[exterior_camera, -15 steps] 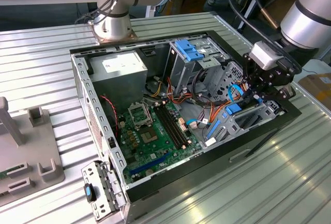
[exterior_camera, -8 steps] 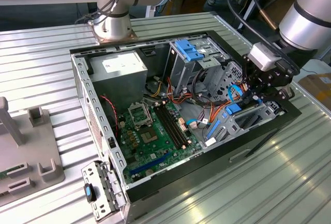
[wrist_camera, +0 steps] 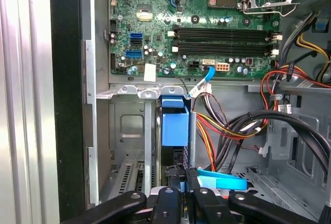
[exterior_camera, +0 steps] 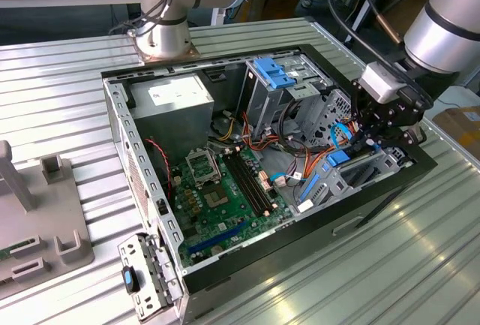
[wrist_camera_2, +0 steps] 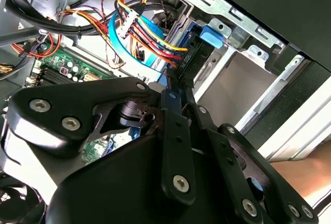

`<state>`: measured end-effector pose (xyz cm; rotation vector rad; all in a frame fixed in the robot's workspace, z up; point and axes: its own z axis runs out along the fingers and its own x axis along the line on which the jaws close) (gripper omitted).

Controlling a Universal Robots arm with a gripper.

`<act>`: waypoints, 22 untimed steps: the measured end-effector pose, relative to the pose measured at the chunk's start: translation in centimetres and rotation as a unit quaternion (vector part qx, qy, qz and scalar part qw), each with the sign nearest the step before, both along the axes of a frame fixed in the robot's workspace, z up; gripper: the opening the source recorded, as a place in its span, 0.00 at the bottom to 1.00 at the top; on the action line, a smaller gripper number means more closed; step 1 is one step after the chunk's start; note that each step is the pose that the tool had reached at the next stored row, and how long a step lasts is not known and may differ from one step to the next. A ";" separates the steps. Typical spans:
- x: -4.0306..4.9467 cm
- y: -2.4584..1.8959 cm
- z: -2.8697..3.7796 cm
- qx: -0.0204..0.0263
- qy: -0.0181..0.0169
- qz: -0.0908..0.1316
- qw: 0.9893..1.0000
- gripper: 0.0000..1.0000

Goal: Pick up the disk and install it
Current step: 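Insert the second disk wire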

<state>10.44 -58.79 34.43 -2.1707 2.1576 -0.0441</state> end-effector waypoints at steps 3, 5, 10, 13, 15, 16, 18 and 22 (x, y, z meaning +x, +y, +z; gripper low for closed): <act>0.00 0.00 0.64 0.000 0.000 0.000 1.000 0.16; 0.00 -0.05 0.68 0.004 0.000 -0.001 1.000 0.16; 0.00 -0.46 0.61 0.007 0.000 -0.007 1.000 0.16; 0.00 -0.51 0.61 0.007 0.000 -0.009 1.000 0.16; -0.01 -0.51 0.60 0.020 0.000 -0.009 1.000 0.16; -0.01 -0.52 0.61 0.022 0.000 -0.009 1.000 0.16; -0.01 -0.59 0.58 0.024 0.000 -0.011 1.000 0.16; -0.01 -0.72 0.54 0.028 0.000 -0.017 0.999 0.16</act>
